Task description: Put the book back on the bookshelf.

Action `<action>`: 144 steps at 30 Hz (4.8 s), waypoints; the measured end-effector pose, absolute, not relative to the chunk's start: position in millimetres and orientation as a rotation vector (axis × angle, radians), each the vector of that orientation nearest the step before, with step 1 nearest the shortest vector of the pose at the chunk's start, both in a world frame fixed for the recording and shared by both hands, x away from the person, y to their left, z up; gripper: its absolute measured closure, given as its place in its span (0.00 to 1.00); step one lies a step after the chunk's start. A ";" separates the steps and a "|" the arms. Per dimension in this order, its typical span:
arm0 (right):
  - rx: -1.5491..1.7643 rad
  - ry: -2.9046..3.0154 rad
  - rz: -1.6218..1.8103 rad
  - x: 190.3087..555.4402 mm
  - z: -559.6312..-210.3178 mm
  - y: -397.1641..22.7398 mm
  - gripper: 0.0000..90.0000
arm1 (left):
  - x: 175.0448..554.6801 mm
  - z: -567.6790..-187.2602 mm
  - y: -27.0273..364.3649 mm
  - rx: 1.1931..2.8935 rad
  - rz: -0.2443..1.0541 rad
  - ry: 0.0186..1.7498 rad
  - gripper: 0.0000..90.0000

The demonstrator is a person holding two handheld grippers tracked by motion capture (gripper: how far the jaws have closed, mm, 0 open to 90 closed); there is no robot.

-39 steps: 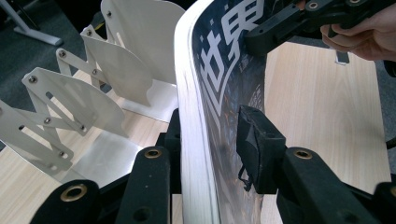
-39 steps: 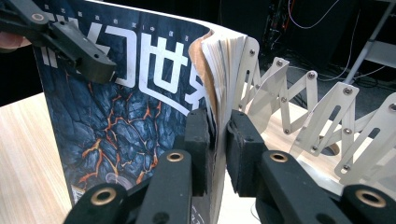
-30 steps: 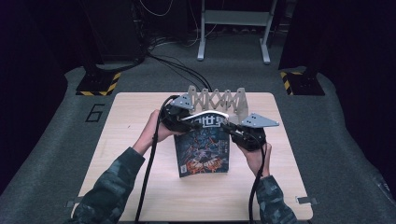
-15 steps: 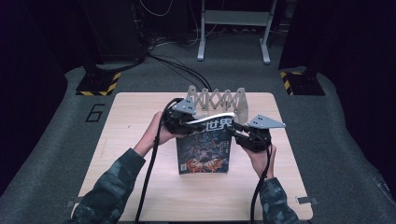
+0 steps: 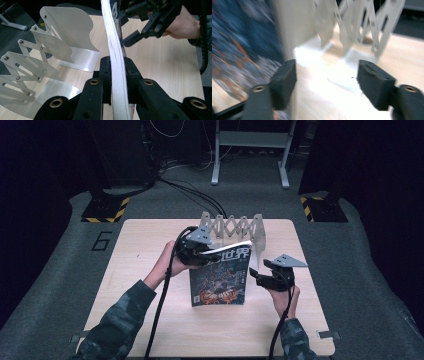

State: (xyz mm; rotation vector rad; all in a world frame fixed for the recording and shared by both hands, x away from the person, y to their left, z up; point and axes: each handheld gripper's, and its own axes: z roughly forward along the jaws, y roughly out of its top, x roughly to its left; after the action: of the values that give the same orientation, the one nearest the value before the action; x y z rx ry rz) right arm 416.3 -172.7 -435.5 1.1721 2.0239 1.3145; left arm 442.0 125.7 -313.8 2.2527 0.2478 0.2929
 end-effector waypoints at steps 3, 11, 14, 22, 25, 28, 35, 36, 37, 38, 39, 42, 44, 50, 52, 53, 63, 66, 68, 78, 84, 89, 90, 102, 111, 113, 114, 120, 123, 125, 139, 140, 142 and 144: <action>1.236 2.025 1.223 419.7 -455.1 -177.6 0.20 | 441.3 -313.5 125.8 2.254 0.294 0.241 0.89; 1.395 2.079 1.000 438.2 -500.3 -186.8 0.04 | 438.4 -312.8 126.6 2.247 0.299 0.252 0.89; 1.428 2.080 0.961 443.5 -509.5 -188.4 0.01 | 437.3 -312.1 126.7 2.245 0.299 0.246 0.89; 1.455 2.083 0.891 450.8 -522.5 -190.2 0.00 | 433.5 -309.8 126.9 2.245 0.302 0.244 0.91; 1.459 2.078 0.869 452.5 -525.2 -190.6 0.00 | 431.7 -308.5 126.6 2.244 0.313 0.241 0.91; 1.463 2.076 0.867 453.4 -526.5 -190.3 0.00 | 430.4 -307.3 126.2 2.244 0.316 0.239 0.91; 1.430 2.109 0.891 456.4 -529.0 -192.1 0.00 | 426.2 -302.8 124.7 2.248 0.322 0.228 0.91; 1.433 2.110 0.897 456.5 -529.0 -190.9 0.00 | 425.9 -302.9 124.3 2.244 0.323 0.228 0.91; 1.435 2.110 0.901 456.6 -529.1 -190.5 0.00 | 425.7 -302.5 124.2 2.249 0.324 0.228 0.91; 1.438 2.109 0.905 456.7 -529.0 -190.1 0.00 | 425.7 -302.4 124.2 2.247 0.326 0.228 0.91; 1.428 2.113 0.905 456.9 -529.1 -190.6 0.00 | 425.8 -302.1 124.2 2.247 0.327 0.230 0.91; 1.436 2.109 0.904 456.9 -529.1 -189.5 0.00 | 425.5 -299.5 124.5 2.247 0.326 0.230 0.91; 1.434 2.112 0.907 456.9 -529.1 -189.4 0.00 | 425.0 -298.1 124.4 2.240 0.339 0.231 0.91; 1.436 2.111 0.908 457.1 -529.1 -189.3 0.00 | 426.3 -293.3 126.5 2.239 0.339 0.242 0.91; 1.436 2.111 0.908 457.0 -529.1 -189.3 0.00 | 427.4 -292.8 128.1 2.240 0.344 0.246 0.91; 1.436 2.111 0.908 457.0 -529.1 -189.3 0.00 | 427.9 -292.3 129.1 2.246 0.350 0.245 0.91; 1.437 2.109 0.909 457.1 -529.1 -189.2 0.00 | 429.9 -291.5 137.9 2.239 0.382 0.298 0.91; 1.440 2.105 0.910 457.1 -529.2 -189.0 0.00 | 431.0 -290.6 141.9 2.230 0.386 0.312 0.91; 1.440 2.105 0.908 457.2 -529.3 -189.0 0.00 | 431.3 -290.7 144.1 2.216 0.395 0.332 0.91; 1.440 2.105 0.909 457.3 -529.3 -189.0 0.00 | 435.5 -287.1 155.2 2.202 0.429 0.394 0.91; 1.442 2.104 0.909 457.4 -529.2 -189.0 0.00 | 439.9 -285.6 160.8 2.184 0.451 0.438 0.91; 1.442 2.103 0.909 457.4 -529.2 -189.0 0.00 | 444.0 -283.7 164.6 2.166 0.464 0.493 0.91; 1.443 2.104 0.908 457.4 -529.2 -189.0 0.00 | 445.1 -283.0 165.6 2.171 0.460 0.498 0.91; 1.437 2.111 0.910 457.2 -529.1 -189.4 0.00 | 455.5 -283.9 172.6 2.128 0.496 0.594 0.91; 1.438 2.111 0.909 457.2 -529.1 -189.4 0.00 | 461.9 -284.1 173.7 2.093 0.524 0.660 0.91; 1.438 2.110 0.909 457.2 -529.1 -189.4 0.00 | 463.5 -283.4 173.8 2.092 0.547 0.659 0.91; 1.437 2.111 0.910 457.3 -529.1 -189.4 0.00 | 463.7 -283.5 173.1 2.082 0.546 0.668 0.91; 1.438 2.111 0.909 457.2 -529.0 -189.4 0.00 | 467.3 -280.4 172.4 2.063 0.564 0.688 0.91; 1.437 2.111 0.909 457.3 -529.1 -189.5 0.00 | 468.7 -279.4 171.4 2.049 0.586 0.700 0.91; 1.437 2.111 0.909 457.3 -529.1 -189.5 0.00 | 469.2 -279.1 170.9 2.039 0.593 0.715 0.91; 1.437 2.111 0.909 457.3 -529.1 -189.5 0.00 | 484.7 -281.2 168.5 1.998 0.620 0.761 0.91; 1.437 2.111 0.909 457.4 -529.1 -189.5 0.00 | 485.6 -282.0 167.8 1.990 0.623 0.773 0.91; 1.437 2.111 0.909 457.4 -529.1 -189.5 0.00 | 488.3 -282.5 167.8 1.991 0.633 0.767 0.91; 1.436 2.111 0.909 457.4 -529.1 -189.5 0.00 | 489.6 -283.9 166.5 1.978 0.626 0.785 0.91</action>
State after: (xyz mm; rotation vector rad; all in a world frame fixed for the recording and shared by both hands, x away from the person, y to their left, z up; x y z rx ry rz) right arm 457.4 -189.5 -529.1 1.4365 2.1110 0.9090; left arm 489.6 166.5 -283.9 1.9775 0.7846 0.6261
